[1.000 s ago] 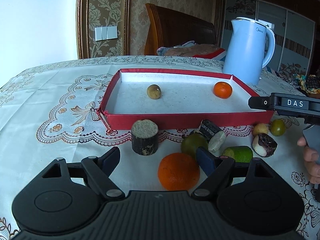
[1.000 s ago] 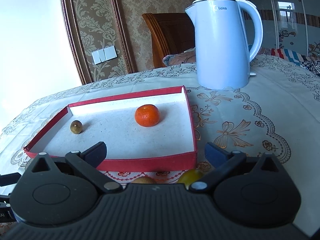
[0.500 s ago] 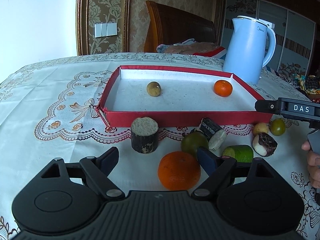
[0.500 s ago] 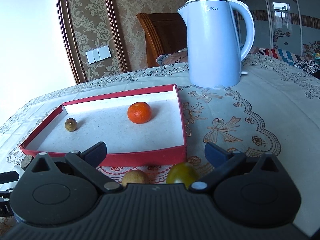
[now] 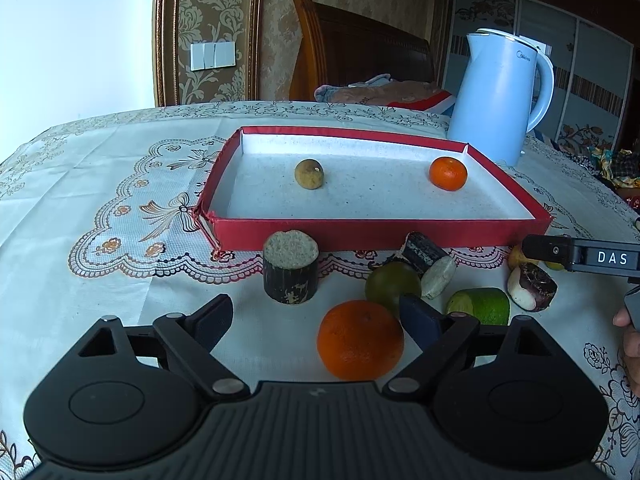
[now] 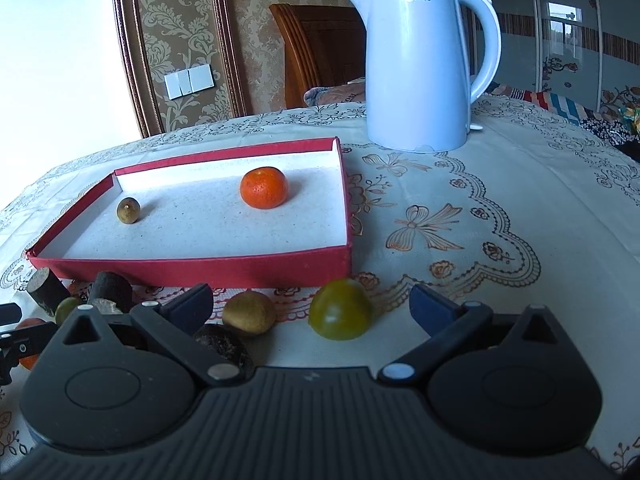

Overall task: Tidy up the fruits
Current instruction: 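Move the right gripper toward the dark green lime beside the kiwi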

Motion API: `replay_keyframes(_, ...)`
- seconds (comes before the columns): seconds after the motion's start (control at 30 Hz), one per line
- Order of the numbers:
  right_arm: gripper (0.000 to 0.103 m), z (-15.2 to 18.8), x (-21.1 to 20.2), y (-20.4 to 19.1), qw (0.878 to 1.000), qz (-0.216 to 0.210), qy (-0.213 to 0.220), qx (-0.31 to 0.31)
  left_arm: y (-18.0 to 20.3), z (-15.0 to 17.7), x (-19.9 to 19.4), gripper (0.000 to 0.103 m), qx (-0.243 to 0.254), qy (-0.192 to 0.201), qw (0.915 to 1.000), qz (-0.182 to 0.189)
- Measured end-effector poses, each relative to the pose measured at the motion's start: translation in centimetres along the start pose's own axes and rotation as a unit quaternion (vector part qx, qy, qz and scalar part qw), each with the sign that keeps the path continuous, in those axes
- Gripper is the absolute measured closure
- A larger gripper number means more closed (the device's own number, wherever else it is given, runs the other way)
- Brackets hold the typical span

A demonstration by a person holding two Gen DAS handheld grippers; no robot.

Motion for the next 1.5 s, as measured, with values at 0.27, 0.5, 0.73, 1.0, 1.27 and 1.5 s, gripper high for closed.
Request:
replay_keyframes(0.27, 0.0, 0.6, -1.1, 1.1, 1.0, 0.002, -0.001, 0.011, 0.0, 0.1, 0.0, 0.012, -0.001, -0.001, 1.0, 0.001)
replay_keyframes(0.5, 0.0, 1.7, -3.0, 4.1, 0.999, 0.0, -0.004, 0.045, -0.1, 0.1, 0.0, 0.011, 0.0, -0.001, 1.0, 0.001)
replay_keyframes(0.73, 0.0, 2.0, -3.4, 4.9, 0.999, 0.012, -0.003, 0.053, 0.0, 0.1, 0.1, 0.011, 0.0, -0.001, 1.0, 0.001)
replay_keyframes(1.0, 0.0, 1.4, -2.3, 4.0, 0.999, 0.034, -0.015, 0.021, 0.0, 0.2, 0.1, 0.011, 0.0, -0.002, 1.0, 0.002)
replay_keyframes(1.27, 0.0, 0.5, -0.9, 3.7, 0.999, 0.04, -0.015, 0.016, 0.3, 0.3, 0.1, 0.01, 0.004, -0.004, 1.0, 0.002)
replay_keyframes(1.5, 0.0, 0.2, -0.3, 3.1, 0.999, 0.036, -0.019, 0.001, 0.5, 0.3, 0.3, 0.008, 0.007, -0.008, 0.9999, 0.0)
Point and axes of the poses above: each gripper's, at about its wrist camera, not at the fingertips, and x roughly the way its jaws point, y to its right, z to its underside, the point moved 5 cm from there along x, roughly the way its jaws point, and after that the axes turned 5 degrees about -z, right-handed, at the moved point
